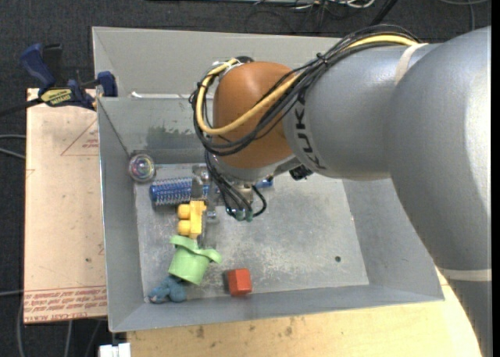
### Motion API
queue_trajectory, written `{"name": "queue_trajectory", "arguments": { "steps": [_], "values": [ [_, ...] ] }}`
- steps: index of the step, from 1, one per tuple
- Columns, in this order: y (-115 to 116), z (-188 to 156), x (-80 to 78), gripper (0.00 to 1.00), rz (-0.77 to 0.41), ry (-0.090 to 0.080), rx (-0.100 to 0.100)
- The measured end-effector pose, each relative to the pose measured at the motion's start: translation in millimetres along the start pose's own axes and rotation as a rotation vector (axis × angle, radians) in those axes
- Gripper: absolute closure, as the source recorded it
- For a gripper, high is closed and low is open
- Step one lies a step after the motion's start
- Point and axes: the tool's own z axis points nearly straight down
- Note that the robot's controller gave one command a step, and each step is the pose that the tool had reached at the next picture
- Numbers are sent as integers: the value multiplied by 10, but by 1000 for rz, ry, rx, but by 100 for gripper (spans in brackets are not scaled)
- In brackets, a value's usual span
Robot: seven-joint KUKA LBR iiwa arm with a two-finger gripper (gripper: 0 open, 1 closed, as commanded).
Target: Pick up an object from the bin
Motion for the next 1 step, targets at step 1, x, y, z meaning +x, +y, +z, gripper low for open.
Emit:
{"name": "queue_trajectory", "arguments": {
  "steps": [1],
  "values": [
    [-365,699,-637,0,87,-18,-5]
  ]
}}
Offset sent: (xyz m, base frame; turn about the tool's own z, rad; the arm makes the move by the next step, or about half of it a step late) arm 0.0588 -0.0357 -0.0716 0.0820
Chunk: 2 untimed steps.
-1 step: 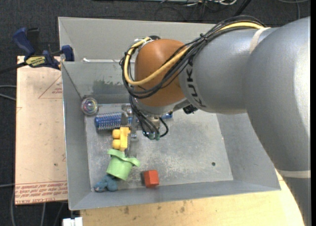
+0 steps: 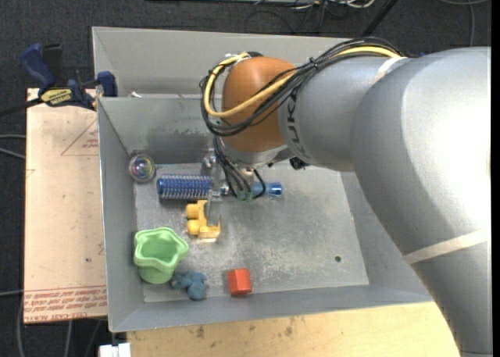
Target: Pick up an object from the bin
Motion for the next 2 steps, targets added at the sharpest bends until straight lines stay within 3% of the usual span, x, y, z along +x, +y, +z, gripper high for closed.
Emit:
{"name": "queue_trajectory", "arguments": {
  "steps": [2],
  "values": [
    [26,-47,-33,0,0,-9,-7]
  ]
}}
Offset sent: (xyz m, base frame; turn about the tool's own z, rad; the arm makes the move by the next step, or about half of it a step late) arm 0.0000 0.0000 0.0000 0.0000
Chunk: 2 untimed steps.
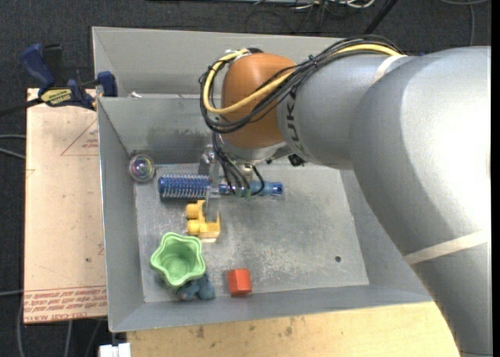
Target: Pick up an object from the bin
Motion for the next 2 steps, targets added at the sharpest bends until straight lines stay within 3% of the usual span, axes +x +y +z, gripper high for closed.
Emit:
{"name": "queue_trajectory", "arguments": {
  "steps": [2],
  "values": [
    [14,-25,-24,0,2,-6,-6]
  ]
}}
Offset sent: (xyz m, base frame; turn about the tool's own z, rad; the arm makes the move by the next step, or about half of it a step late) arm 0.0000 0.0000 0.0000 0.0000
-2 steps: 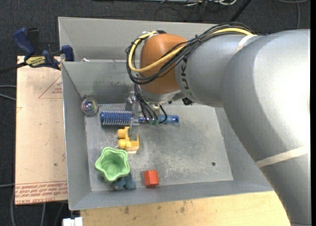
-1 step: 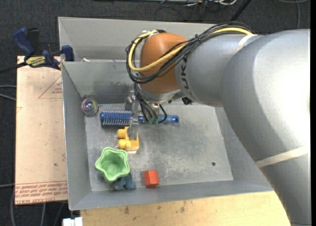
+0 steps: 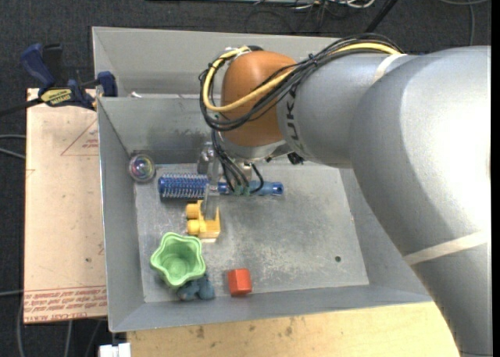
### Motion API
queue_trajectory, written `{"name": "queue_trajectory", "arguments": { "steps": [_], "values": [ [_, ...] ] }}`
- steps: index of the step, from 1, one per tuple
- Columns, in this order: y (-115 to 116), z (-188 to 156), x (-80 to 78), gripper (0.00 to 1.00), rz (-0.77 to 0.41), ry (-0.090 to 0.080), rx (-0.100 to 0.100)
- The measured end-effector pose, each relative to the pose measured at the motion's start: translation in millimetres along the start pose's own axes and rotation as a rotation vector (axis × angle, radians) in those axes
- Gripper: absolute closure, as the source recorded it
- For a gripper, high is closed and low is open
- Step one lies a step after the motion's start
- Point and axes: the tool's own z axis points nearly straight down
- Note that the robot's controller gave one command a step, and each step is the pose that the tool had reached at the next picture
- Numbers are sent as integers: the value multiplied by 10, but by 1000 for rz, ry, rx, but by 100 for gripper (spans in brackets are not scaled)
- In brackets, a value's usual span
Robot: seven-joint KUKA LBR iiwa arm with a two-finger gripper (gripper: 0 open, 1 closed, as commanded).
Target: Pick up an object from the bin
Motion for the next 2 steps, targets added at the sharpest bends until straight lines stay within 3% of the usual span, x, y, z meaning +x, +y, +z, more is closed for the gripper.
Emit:
{"name": "queue_trajectory", "arguments": {
  "steps": [1,2],
  "values": [
    [10,-15,-7,100,0,-2,-2],
    [31,-622,-37,100,-2,20,15]
  ]
}}
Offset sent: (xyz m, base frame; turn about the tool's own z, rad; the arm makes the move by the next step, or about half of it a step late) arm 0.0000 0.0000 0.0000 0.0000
